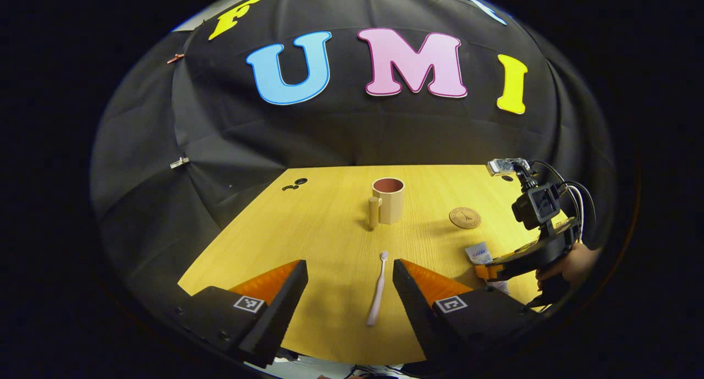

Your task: Put the toothbrush and toothpaste on the desktop into the cup, then pick up the cup and place it on the coaster on the desktop.

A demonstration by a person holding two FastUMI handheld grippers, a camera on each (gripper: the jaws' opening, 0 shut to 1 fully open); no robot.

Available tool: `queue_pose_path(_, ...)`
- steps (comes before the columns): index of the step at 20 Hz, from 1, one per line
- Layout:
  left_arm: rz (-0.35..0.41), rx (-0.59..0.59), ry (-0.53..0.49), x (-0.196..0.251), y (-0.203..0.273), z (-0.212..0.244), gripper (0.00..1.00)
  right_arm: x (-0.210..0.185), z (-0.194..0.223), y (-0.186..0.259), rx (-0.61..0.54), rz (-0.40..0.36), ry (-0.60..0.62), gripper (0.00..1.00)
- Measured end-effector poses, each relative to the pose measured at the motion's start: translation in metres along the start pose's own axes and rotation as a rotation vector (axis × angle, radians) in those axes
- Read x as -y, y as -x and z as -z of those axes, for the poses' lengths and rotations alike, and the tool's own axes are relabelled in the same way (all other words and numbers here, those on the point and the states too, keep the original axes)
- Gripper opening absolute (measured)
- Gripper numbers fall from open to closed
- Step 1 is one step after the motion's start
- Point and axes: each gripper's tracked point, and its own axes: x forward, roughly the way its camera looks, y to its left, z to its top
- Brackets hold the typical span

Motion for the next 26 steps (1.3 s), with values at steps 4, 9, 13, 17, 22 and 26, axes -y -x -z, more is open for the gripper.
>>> queue_pose_path(4,-0.011,-0.005,-0.008,-0.002,-0.005,0.004,0.97,-0.004,0.001,0.003,-0.043,-0.087,-0.056,0.32)
queue_pose_path(9,0.072,-0.047,-0.017,0.006,-0.031,0.013,0.97,0.004,-0.006,0.016,-0.010,-0.117,-0.050,0.32)
queue_pose_path(13,0.129,-0.141,-0.005,0.015,-0.064,0.036,0.97,0.009,-0.018,0.031,0.020,-0.143,-0.096,0.31)
queue_pose_path(17,0.119,-0.266,0.034,0.012,-0.100,0.065,0.97,0.019,-0.025,0.043,0.050,-0.141,-0.115,0.32)
queue_pose_path(22,0.188,-0.374,0.038,0.032,-0.123,0.088,0.93,0.031,-0.034,0.053,0.086,-0.134,-0.141,0.32)
queue_pose_path(26,0.190,-0.436,-0.016,0.041,-0.130,0.099,0.91,0.031,-0.043,0.061,0.114,-0.156,-0.163,0.32)
